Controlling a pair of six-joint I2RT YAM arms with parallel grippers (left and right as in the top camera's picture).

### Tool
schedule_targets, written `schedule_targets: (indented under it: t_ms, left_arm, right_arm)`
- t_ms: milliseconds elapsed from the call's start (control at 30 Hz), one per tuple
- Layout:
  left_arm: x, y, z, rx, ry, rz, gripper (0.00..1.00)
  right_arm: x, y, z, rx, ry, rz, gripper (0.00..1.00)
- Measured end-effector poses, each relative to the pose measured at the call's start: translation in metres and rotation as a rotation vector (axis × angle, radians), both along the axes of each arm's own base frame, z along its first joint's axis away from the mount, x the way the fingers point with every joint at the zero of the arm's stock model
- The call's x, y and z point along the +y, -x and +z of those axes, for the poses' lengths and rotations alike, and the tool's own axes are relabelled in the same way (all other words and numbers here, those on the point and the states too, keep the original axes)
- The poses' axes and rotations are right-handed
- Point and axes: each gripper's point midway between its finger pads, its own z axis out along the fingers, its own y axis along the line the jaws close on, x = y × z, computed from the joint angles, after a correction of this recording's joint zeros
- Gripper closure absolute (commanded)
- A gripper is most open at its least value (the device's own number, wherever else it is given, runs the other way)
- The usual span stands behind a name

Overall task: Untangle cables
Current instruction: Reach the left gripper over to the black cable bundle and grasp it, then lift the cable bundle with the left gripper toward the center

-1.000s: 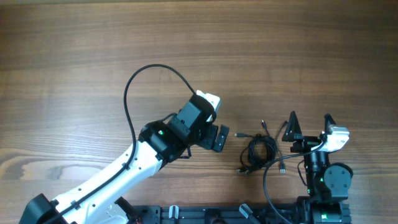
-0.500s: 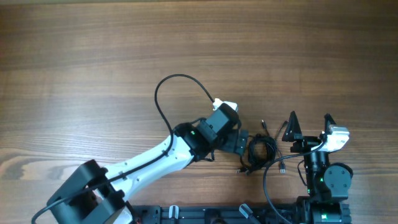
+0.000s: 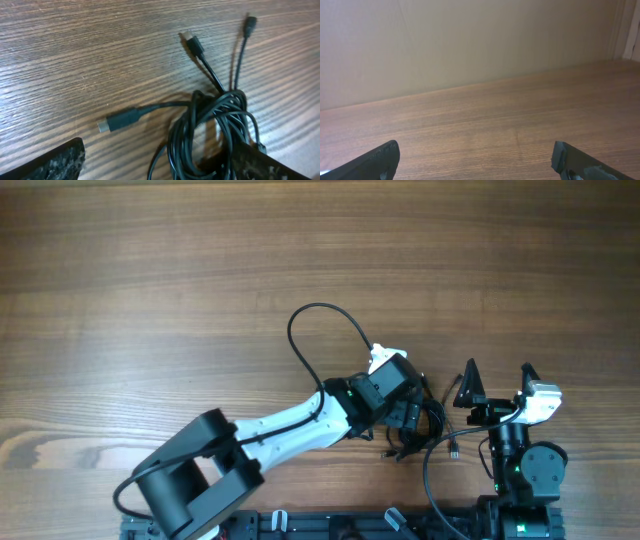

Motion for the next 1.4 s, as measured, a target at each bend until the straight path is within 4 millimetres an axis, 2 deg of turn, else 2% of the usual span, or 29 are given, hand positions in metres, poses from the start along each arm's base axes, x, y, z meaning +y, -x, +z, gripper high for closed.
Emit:
schedule_targets:
  t_ms: [100,233,333,500,600,767,867,900,967,1033,1133,1400]
  left_arm:
    - [0.002,0.001,-0.021,0.022,-0.04,0.002,0.1]
    - [-0.002,-0.004,-0.022,0.009,-0.027,0.009,0.29]
    - [-0.004,-0.005,-0.024,0.008,-0.023,0.012,0.4]
    - [-0.011,-0.009,-0.027,-0.006,-0.019,0.013,0.45]
    - [-0.017,-0.008,-0.028,-0.023,-0.016,0.006,0.53]
    - [-0.028,0.007,-0.03,-0.036,-0.02,-0.035,0.67]
    - [-0.033,0.015,-0.031,-0.036,-0.018,-0.054,0.68]
    - [-0.034,0.017,-0.031,-0.037,-0.019,-0.059,0.63]
    - [-0.036,0.017,-0.031,-0.041,-0.013,-0.057,0.67]
    - [-0.037,0.016,-0.03,-0.049,-0.01,-0.056,0.83]
    - [-0.039,0.015,-0.032,-0.053,-0.007,-0.053,0.95]
    - [-0.032,0.004,-0.031,-0.131,-0.05,-0.009,0.96]
  right_arm:
    - [0.0,0.0,0.0,0.0,0.0,0.0,0.0]
    - [0.0,0.0,0.0,0.0,0.0,0.0,0.0]
    - [0.0,0.0,0.0,0.0,0.0,0.0,0.0]
    - [0.0,0.0,0.0,0.0,0.0,0.0,0.0]
    - [0.0,0.0,0.0,0.0,0.0,0.0,0.0]
    - [0.0,0.0,0.0,0.0,0.0,0.0,0.0]
    - [0.0,0.0,0.0,0.0,0.0,0.0,0.0]
    - [0.0,0.0,0.0,0.0,0.0,0.0,0.0]
    - [0.0,0.0,0.0,0.0,0.0,0.0,0.0]
    - [0.0,0.0,0.0,0.0,0.0,0.0,0.0]
    - [0.0,0.0,0.0,0.0,0.0,0.0,0.0]
    - [0.0,0.0,0.0,0.0,0.0,0.0,0.0]
